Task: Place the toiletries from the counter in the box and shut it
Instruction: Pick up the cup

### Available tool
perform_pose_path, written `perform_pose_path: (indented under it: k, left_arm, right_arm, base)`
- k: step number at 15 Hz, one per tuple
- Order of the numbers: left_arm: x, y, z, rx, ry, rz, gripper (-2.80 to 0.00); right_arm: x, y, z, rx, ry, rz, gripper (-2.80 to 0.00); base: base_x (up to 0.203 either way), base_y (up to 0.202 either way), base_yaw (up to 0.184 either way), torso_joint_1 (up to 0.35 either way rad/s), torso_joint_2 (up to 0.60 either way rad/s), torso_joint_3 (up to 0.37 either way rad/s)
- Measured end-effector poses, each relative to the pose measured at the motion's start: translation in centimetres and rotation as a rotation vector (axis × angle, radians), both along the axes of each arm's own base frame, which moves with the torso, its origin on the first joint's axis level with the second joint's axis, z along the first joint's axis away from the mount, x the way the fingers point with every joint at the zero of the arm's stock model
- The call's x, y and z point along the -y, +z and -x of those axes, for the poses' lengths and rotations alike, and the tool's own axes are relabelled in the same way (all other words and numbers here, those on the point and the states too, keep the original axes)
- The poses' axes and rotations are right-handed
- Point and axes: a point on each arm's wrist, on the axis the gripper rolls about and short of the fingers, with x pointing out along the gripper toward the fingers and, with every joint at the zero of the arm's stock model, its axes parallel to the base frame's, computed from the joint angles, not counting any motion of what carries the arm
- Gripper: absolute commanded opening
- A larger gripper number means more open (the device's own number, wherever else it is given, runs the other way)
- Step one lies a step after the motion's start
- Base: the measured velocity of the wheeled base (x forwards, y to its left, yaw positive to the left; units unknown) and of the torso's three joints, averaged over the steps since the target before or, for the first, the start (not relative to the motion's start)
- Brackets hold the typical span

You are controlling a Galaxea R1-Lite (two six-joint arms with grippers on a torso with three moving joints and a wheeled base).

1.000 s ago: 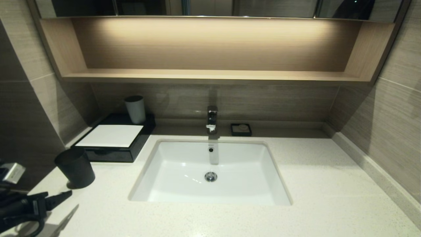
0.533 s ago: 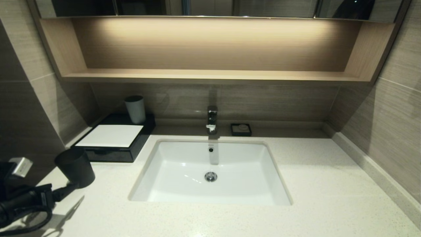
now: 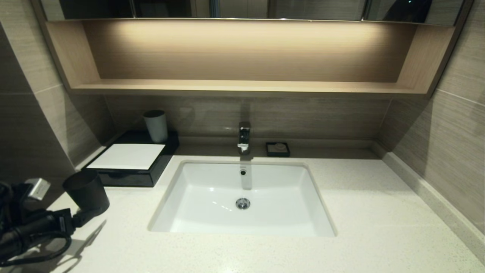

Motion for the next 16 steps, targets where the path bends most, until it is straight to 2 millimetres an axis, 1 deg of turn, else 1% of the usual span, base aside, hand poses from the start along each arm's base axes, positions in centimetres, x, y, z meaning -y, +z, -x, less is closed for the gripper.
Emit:
perform_pose_path:
  k: [8,13,16]
  left_arm:
    - [-0.4,-0.2,-1.7,0.046,0.028,-0.054,0.0]
    - [-0.2,-1.2,-2.4,0.043,0.031,-0.064,0.0]
    - [0.1,-1.4,-2.7,0.041,0.033,-0.038,0.0]
  right_arm:
    - [0.0,0.0,0.0,0.0,0.0,0.0,-2.8]
    - [0.0,0.0,0.0,0.0,0.0,0.0,-2.8]
    - [0.0,0.0,0.0,0.0,0.0,0.0,-2.8]
  base:
    - [0.0,0.0,0.0,0.0,0.0,0.0]
    - [0.0,0.0,0.0,0.0,0.0,0.0]
    - [0.0,0.0,0.0,0.0,0.0,0.0]
